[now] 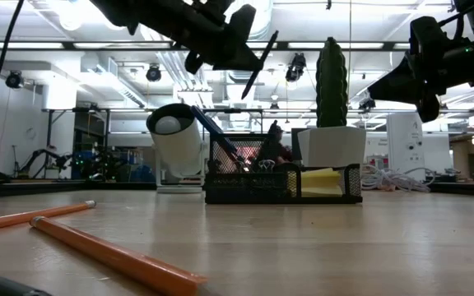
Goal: Pick and place office supplies into organizer
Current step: Put the top black pen into the black desk organizer
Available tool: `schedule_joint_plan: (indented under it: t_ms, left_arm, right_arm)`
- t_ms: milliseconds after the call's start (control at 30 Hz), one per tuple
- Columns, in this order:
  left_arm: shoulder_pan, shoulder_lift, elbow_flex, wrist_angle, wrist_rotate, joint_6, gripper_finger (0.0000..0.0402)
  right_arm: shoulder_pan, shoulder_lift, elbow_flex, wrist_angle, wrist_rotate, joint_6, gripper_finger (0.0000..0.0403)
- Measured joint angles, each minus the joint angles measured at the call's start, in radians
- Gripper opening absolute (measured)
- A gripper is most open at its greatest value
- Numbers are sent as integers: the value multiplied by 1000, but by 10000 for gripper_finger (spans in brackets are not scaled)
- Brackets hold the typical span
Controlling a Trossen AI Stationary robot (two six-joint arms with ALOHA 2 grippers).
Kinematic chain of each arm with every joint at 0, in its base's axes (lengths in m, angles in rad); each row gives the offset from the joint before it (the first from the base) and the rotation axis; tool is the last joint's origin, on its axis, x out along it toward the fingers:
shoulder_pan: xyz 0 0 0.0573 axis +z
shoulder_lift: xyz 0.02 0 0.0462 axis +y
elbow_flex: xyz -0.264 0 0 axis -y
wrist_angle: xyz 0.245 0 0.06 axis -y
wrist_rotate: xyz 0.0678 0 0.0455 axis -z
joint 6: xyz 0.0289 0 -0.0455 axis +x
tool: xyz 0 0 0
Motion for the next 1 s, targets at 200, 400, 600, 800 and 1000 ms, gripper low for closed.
schedule_joint_plan:
  t_ms: [200, 400, 600, 800, 1000]
  left_arm:
    - [2, 0, 0, 0, -83, -37, 10]
    - [4, 53, -2, 74, -88, -108, 10]
    - [4, 144, 1, 156, -85, -121, 10]
    - [3, 181, 0, 153, -86, -127, 10]
    - [-6, 194, 0, 133, -88, -126, 10]
  right_arm:
    - [0, 0, 0, 0, 0, 0, 54]
    - [0, 1, 0, 0, 0, 1, 54]
    - [0, 6, 0, -2, -1, 8, 54]
    - [0, 5, 0, -11, -1, 36, 54]
    - [0, 5, 0, -17, -8, 36, 54]
